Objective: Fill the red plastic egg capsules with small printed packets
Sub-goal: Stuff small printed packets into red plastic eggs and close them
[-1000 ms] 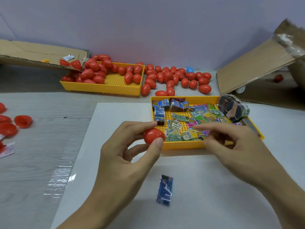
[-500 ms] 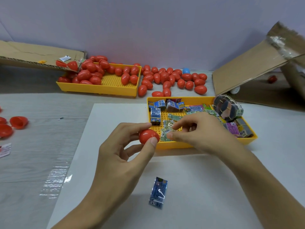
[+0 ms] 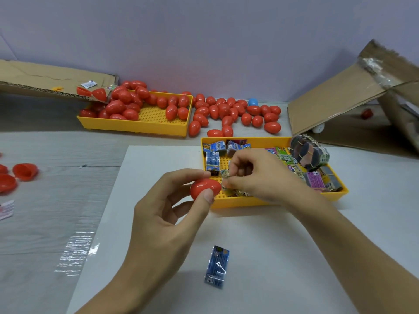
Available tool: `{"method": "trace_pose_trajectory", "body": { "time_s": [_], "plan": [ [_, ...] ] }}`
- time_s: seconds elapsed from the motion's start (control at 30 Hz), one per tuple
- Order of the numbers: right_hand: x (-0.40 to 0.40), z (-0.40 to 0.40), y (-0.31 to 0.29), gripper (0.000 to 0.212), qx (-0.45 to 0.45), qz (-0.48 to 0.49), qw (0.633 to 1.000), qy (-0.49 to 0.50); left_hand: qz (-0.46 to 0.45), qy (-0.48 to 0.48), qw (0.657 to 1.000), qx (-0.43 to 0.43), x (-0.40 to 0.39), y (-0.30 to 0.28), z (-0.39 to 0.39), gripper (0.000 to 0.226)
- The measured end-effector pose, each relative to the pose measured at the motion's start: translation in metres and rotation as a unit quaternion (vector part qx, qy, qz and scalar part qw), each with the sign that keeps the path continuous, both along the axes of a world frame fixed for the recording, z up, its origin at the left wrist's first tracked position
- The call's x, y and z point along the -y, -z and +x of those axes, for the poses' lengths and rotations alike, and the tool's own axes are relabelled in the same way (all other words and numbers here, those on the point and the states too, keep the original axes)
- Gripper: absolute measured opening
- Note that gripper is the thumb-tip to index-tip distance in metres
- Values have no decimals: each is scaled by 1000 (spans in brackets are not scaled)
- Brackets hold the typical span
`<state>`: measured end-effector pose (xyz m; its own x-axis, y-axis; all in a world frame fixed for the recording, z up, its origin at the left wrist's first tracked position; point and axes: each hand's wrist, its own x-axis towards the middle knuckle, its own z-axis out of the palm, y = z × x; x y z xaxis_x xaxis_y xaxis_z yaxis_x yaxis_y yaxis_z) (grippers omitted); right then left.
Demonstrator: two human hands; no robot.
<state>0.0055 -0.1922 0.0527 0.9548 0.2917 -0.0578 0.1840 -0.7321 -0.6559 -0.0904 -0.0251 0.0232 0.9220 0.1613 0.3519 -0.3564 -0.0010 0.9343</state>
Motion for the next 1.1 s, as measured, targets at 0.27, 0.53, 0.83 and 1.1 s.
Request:
{"method": "trace_pose_trajectory", "body": {
  "time_s": [0.27,0.53,0.83,1.1],
  "plan": [
    [9,-45,-5,16,-57,425,903,-8,36,17,999,32,0,0,2,25],
    [4,-63,6,19,-132,469,873,19,83,50,995,13,5,-11,-7,21],
    [1,-71,8,21,-174,480,859,36,50,61,997,-21,7,-7,-6,9],
    [3,-84,10,35,146,349,923,66,41,-3,999,24,5,-3,-6,6]
  ]
}}
